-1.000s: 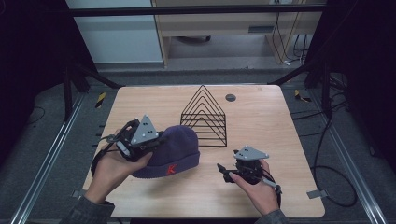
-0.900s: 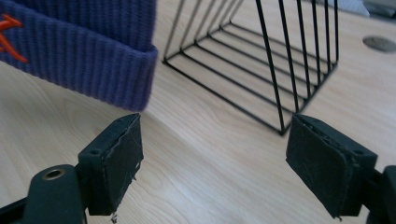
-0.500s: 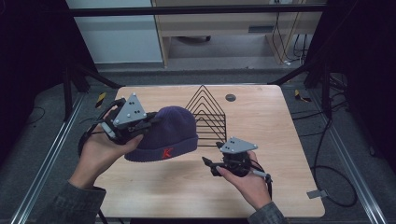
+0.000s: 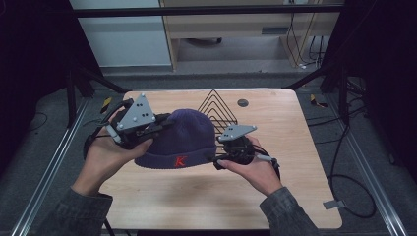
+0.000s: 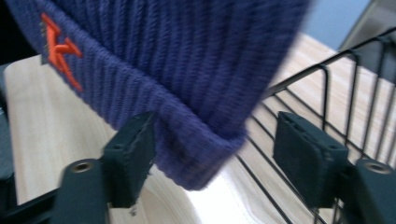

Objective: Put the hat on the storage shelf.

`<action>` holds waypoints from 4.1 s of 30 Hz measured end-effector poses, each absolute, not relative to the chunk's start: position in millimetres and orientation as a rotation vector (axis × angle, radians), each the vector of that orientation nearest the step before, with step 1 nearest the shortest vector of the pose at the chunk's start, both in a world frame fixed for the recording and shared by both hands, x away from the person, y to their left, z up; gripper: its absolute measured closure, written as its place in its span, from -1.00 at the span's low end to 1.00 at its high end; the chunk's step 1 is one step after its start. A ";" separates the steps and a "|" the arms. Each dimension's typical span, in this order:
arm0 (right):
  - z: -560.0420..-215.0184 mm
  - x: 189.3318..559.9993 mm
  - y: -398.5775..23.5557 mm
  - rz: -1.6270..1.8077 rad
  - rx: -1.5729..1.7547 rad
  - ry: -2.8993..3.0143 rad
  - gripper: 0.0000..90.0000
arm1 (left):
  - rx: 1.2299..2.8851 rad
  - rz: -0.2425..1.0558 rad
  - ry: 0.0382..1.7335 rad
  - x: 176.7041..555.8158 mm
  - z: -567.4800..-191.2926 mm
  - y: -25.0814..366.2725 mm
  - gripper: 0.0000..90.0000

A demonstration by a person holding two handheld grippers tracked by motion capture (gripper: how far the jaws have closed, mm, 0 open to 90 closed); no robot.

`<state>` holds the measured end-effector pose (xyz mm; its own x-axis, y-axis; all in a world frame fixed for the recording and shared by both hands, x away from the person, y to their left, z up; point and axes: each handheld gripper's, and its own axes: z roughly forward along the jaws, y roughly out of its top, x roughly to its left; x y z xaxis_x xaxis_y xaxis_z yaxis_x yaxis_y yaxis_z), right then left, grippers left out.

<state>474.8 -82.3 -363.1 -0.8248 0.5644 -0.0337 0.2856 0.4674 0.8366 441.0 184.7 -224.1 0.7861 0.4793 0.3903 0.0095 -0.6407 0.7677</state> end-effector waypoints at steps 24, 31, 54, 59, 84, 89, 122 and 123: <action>-298.8 507.5 -135.5 1.261 0.794 2.262 0.62 | 2.006 0.754 0.446 522.1 -191.6 140.0 0.77; -293.5 531.4 -156.4 1.231 0.878 2.194 0.62 | 1.997 0.735 0.447 550.8 -194.0 123.6 0.76; -306.5 550.6 -160.6 1.222 0.956 2.109 0.61 | 1.950 0.711 0.497 580.9 -211.6 113.5 0.76; -314.9 550.6 -157.3 1.202 0.951 2.144 0.61 | 1.966 0.690 0.511 584.2 -223.0 114.7 0.75; -337.6 544.7 -155.9 1.158 0.954 2.219 0.60 | 2.006 0.659 0.531 582.8 -249.0 114.5 0.75; -343.9 544.3 -155.6 1.157 0.960 2.230 0.59 | 2.024 0.656 0.527 582.4 -251.9 112.6 0.75; -374.4 540.4 -148.2 1.109 0.989 2.292 0.57 | 2.076 0.624 0.546 574.8 -283.1 116.5 0.75; -374.8 540.3 -147.9 1.105 0.985 2.293 0.57 | 2.070 0.621 0.551 575.2 -284.4 116.6 0.75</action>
<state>540.3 -147.9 -374.8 -0.6666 0.7432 -0.0567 0.4190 0.4365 0.7962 575.2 116.6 -284.4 0.7768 0.5895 0.2215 0.1498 -0.5146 0.8443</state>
